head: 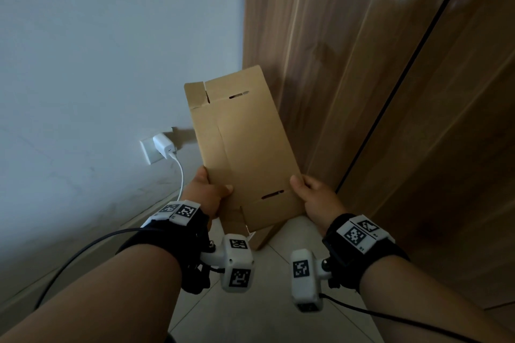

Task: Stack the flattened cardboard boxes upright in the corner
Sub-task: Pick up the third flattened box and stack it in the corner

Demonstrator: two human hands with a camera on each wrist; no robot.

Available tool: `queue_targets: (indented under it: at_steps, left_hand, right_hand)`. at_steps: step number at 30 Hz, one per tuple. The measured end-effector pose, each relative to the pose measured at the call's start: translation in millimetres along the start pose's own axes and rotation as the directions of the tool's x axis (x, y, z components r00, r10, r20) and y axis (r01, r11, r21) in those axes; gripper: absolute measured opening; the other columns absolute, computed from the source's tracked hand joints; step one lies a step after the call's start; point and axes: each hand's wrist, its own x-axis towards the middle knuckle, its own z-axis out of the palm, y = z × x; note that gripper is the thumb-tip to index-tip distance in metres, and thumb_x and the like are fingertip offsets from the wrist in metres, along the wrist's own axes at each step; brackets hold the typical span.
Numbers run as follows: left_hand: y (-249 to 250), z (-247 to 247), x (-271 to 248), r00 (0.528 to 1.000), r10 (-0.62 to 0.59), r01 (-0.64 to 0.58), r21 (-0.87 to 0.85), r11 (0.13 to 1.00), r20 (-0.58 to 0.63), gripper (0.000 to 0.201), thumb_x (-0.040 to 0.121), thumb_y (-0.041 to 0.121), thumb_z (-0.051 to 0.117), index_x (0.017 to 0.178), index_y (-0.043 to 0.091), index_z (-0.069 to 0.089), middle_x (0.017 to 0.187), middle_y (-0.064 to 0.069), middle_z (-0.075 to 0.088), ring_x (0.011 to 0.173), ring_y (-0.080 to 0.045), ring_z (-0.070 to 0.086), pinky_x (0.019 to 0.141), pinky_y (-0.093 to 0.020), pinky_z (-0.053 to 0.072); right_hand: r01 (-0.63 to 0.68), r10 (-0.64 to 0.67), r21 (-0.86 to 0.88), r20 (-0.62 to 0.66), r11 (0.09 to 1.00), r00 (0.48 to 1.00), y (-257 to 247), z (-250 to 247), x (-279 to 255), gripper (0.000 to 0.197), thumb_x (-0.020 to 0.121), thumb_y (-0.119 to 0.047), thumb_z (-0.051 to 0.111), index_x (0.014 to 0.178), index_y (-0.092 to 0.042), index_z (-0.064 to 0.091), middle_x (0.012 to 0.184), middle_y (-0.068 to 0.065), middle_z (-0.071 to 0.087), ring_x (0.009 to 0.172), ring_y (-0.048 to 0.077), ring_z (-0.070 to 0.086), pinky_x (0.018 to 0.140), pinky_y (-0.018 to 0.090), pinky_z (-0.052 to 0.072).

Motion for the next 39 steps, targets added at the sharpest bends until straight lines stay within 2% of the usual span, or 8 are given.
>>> queue_targets:
  at_steps: [10,16,19,21,24,27,33,39]
  left_hand:
    - [-2,-2,23,1.000,0.004,-0.002,0.081,0.997,-0.018,0.047,0.076,0.014,0.059,0.123,0.018,0.052,0.116,-0.012,0.066,0.104,-0.036,0.063,0.092,-0.053,0.051]
    - [-2,-4,47,0.988,-0.027,0.059,0.214,0.975,-0.150,0.043,0.085,0.012,0.058,0.128,0.013,0.051,0.121,-0.009,0.063,0.110,-0.033,0.061,0.090,-0.034,0.048]
    - [-12,0,69,0.978,-0.044,0.080,0.174,0.982,-0.202,0.046,0.081,0.013,0.061,0.126,0.014,0.053,0.120,-0.012,0.065,0.108,-0.034,0.062,0.096,-0.043,0.050]
    - [-25,6,87,0.974,-0.083,0.118,0.161,0.980,-0.209,0.047,0.080,0.016,0.062,0.126,0.014,0.052,0.114,-0.009,0.065,0.108,-0.034,0.062,0.096,-0.046,0.050]
    - [-51,16,112,0.967,-0.135,0.163,0.119,0.979,-0.215,0.054,0.072,0.023,0.064,0.124,0.017,0.053,0.120,-0.012,0.065,0.107,-0.036,0.062,0.094,-0.050,0.050]
    - [-75,23,126,0.963,-0.194,0.217,0.111,0.970,-0.187,0.049,0.078,0.020,0.062,0.126,0.018,0.051,0.122,-0.011,0.064,0.108,-0.035,0.061,0.096,-0.051,0.048]
    - [-127,31,155,0.937,-0.306,0.318,0.046,0.947,-0.165,0.060,0.074,0.023,0.064,0.131,0.017,0.047,0.126,-0.014,0.061,0.108,-0.039,0.060,0.090,-0.057,0.050]
    - [-155,32,167,0.885,-0.456,0.457,-0.012,0.889,-0.090,0.050,0.089,0.009,0.053,0.138,0.013,0.042,0.129,-0.016,0.057,0.113,-0.033,0.059,0.085,-0.036,0.048]
  right_hand:
    - [-0.074,0.073,0.020,0.048,0.997,0.996,25,14,29,0.049,0.094,-0.045,0.040,0.130,-0.016,0.054,0.126,0.007,0.061,0.119,0.027,0.056,0.109,0.043,0.040]
    - [-0.115,0.115,0.000,-0.003,0.993,0.993,40,22,58,0.067,0.092,-0.042,0.047,0.150,-0.023,0.019,0.153,0.006,0.032,0.138,0.026,0.035,0.109,0.037,0.031]
    - [-0.207,0.212,0.060,-0.108,0.977,0.971,65,34,74,0.077,0.082,-0.044,0.062,0.145,-0.016,0.028,0.142,0.008,0.046,0.127,0.028,0.047,0.103,0.041,0.041]
    - [-0.303,0.323,0.247,-0.045,0.921,0.945,87,44,87,0.051,0.080,-0.041,0.065,0.118,-0.008,0.056,0.112,0.010,0.063,0.096,0.025,0.062,0.080,0.038,0.052]
    - [-0.393,0.407,0.486,0.083,0.781,0.910,110,60,102,0.010,0.089,-0.020,0.059,0.092,-0.010,0.062,0.083,0.008,0.064,0.072,0.020,0.059,0.059,0.031,0.047]
    - [-0.425,0.435,0.535,0.116,0.730,0.893,126,69,114,0.019,0.090,-0.015,0.057,0.108,-0.010,0.056,0.096,0.012,0.065,0.077,0.022,0.061,0.061,0.032,0.047]
    - [-0.467,0.478,0.530,0.129,0.708,0.869,163,74,138,0.009,0.094,-0.009,0.049,0.098,-0.013,0.056,0.088,0.008,0.064,0.075,0.023,0.060,0.060,0.032,0.048]
    - [-0.455,0.479,0.407,0.046,0.793,0.876,190,73,174,0.021,0.094,-0.011,0.049,0.113,-0.013,0.056,0.094,0.008,0.065,0.088,0.027,0.060,0.079,0.039,0.049]
